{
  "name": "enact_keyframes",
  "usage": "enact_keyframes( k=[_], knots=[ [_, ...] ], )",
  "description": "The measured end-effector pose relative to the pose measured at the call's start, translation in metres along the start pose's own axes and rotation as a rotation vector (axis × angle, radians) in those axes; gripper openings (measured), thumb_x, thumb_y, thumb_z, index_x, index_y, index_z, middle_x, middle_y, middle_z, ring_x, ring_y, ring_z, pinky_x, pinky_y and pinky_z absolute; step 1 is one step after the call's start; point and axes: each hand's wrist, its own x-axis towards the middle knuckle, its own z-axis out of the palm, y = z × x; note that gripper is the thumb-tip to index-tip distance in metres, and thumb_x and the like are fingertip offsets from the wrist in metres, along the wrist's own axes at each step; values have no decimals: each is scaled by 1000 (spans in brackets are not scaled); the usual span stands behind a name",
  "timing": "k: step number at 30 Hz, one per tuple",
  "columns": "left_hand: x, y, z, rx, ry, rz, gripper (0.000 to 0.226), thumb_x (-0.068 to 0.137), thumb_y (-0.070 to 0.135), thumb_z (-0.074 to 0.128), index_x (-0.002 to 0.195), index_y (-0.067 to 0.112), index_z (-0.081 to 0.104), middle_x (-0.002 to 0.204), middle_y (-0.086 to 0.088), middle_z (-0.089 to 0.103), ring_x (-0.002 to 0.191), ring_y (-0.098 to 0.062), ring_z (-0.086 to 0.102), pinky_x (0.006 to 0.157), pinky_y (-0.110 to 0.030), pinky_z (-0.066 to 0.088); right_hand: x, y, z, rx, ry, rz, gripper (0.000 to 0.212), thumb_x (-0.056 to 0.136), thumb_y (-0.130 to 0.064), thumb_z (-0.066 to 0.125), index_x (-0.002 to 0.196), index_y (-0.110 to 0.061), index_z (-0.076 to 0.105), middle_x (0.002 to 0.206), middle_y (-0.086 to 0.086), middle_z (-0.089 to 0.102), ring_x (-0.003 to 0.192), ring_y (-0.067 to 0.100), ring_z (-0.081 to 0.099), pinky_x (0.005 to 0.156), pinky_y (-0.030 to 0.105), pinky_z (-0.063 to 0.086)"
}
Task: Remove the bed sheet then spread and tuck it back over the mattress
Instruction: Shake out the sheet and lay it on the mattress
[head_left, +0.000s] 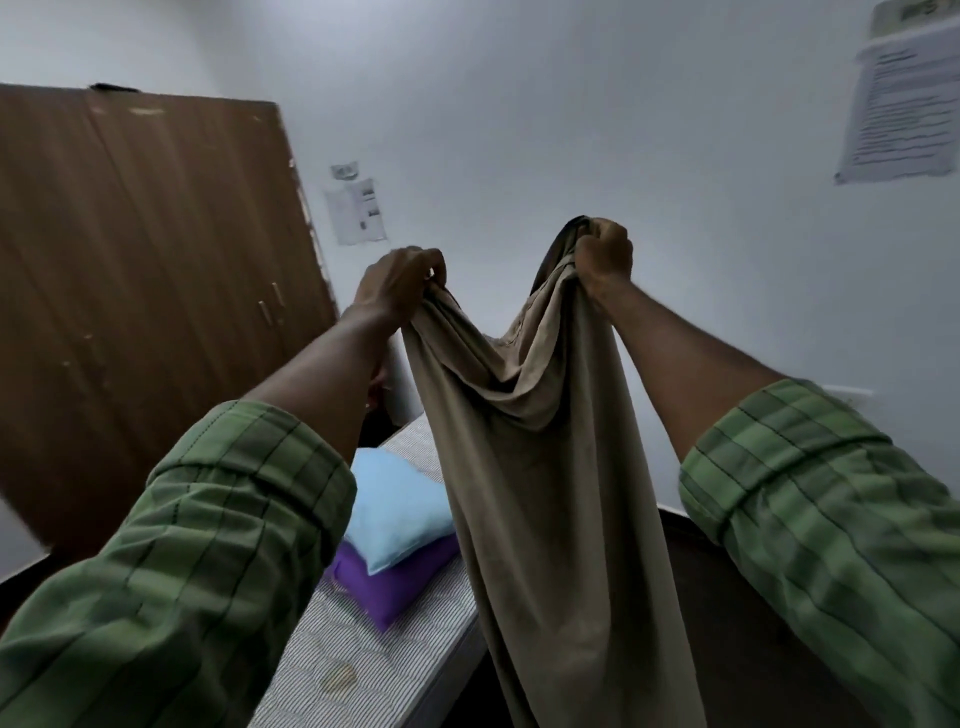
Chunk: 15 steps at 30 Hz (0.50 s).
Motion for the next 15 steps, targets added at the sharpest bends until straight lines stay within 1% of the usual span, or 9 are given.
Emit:
enact_keyframes(
  k=[2, 5, 7, 8, 9, 10, 12, 13, 15],
  knots=[
    [-23, -8, -19, 41, 17, -14, 35, 82, -1, 51, 95, 28, 65, 106, -4, 67, 92, -28, 62, 68, -35, 43, -17, -17, 13, 16, -33, -20, 29, 82, -3, 45, 59, -17, 34, 60, -6, 39, 74, 25, 42, 66, 30, 30],
    [-61, -14, -49, 109, 32, -53, 33, 83, -1, 53, 95, 28, 64, 104, -1, 65, 90, -26, 61, 66, -33, 39, -56, -46, 30, 56, -136, -75, 30, 82, -6, 45, 58, -21, 34, 61, -8, 36, 76, 22, 41, 69, 31, 30],
    [-86, -17, -67, 126, 48, -85, 34, 83, -2, 54, 93, 30, 62, 103, 2, 65, 89, -26, 62, 65, -35, 41, -84, -63, 36, 85, -168, -93, 25, 80, -10, 44, 58, -21, 36, 61, -7, 39, 76, 24, 43, 69, 32, 31],
    [-101, -17, -78, 142, 50, -96, 34, 84, -2, 54, 93, 30, 61, 102, 2, 64, 89, -27, 62, 65, -36, 43, -97, -69, 38, 102, -174, -91, 20, 78, -14, 42, 60, -20, 38, 64, -5, 45, 76, 26, 46, 69, 32, 33],
    [-118, -16, -88, 160, 53, -109, 32, 86, 0, 55, 93, 30, 61, 102, 2, 64, 90, -27, 62, 65, -36, 44, -112, -75, 38, 116, -177, -81, 14, 77, -18, 41, 63, -19, 42, 70, -2, 54, 79, 29, 52, 71, 31, 35],
    [-134, -15, -99, 176, 54, -119, 28, 88, 3, 56, 93, 30, 61, 101, 2, 63, 92, -26, 61, 66, -36, 43, -125, -79, 39, 126, -174, -61, 12, 78, -21, 41, 68, -19, 48, 81, 3, 64, 86, 31, 59, 73, 31, 38],
    [-165, -12, -117, 206, 37, -137, 20, 91, 9, 57, 93, 28, 61, 99, 2, 60, 98, -26, 60, 67, -36, 42, -150, -84, 40, 134, -165, -27, 12, 84, -22, 43, 81, -20, 55, 103, 10, 72, 100, 32, 65, 77, 29, 39],
    [-181, -10, -126, 224, 25, -152, 17, 92, 10, 57, 94, 26, 62, 100, 1, 60, 101, -26, 59, 68, -38, 42, -162, -88, 40, 139, -169, -22, 12, 86, -20, 44, 82, -20, 55, 107, 12, 72, 102, 33, 65, 77, 29, 38],
    [-210, -8, -145, 256, 35, -204, 16, 93, 9, 57, 97, 23, 64, 103, -2, 62, 106, -27, 57, 70, -41, 46, -188, -97, 43, 159, -193, -20, 13, 84, -15, 44, 72, -18, 49, 103, 13, 72, 98, 34, 65, 74, 30, 37]
  ],
)
